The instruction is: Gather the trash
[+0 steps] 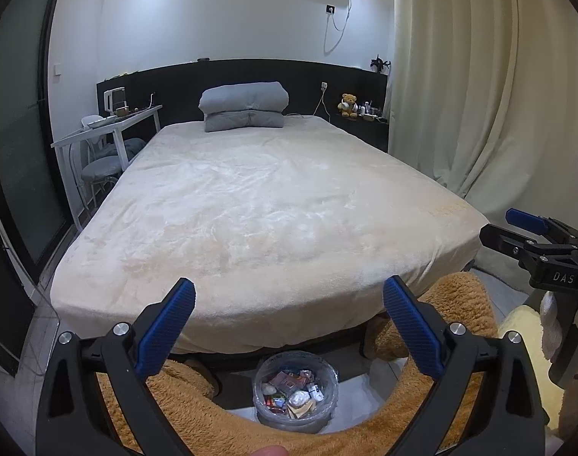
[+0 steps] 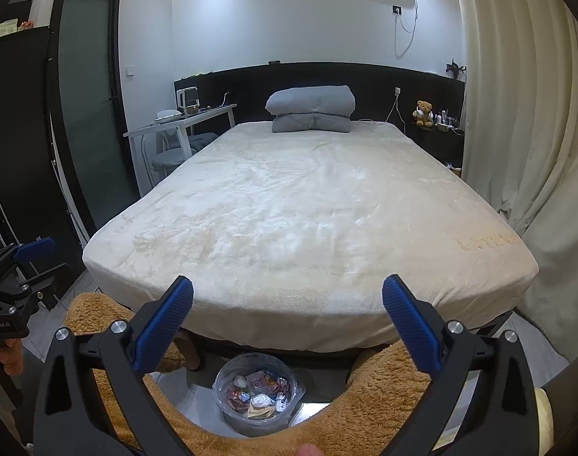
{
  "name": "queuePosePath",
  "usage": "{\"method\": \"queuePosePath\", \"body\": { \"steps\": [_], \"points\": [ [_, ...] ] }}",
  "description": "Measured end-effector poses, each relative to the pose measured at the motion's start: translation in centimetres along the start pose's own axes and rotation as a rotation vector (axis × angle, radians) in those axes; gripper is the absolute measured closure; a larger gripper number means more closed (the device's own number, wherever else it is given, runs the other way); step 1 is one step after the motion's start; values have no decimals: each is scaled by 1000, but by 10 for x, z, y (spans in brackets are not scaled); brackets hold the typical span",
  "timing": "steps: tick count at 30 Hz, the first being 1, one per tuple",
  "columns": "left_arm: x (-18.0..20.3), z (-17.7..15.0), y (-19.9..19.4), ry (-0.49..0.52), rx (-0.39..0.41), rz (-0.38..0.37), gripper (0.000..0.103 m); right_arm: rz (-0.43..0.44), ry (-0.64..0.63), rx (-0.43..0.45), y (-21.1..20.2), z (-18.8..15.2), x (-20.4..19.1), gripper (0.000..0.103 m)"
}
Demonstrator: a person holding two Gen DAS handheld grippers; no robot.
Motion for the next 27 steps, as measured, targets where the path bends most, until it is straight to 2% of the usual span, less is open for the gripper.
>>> {"method": "queuePosePath", "body": {
  "steps": [27],
  "points": [
    [3,3,-8,3,13,0,6,-9,-6,-5,-3,-1,-2,5]
  ]
}}
Point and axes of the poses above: each gripper's, at about its wrist camera, not at the fingertips, and y roughly the way its jaws point, x to its right, z to its top, the point moved 3 cm from there along y, roughly the way its jaws point, and after that the axes turned 4 degrees about z, right-handed, at the moved point
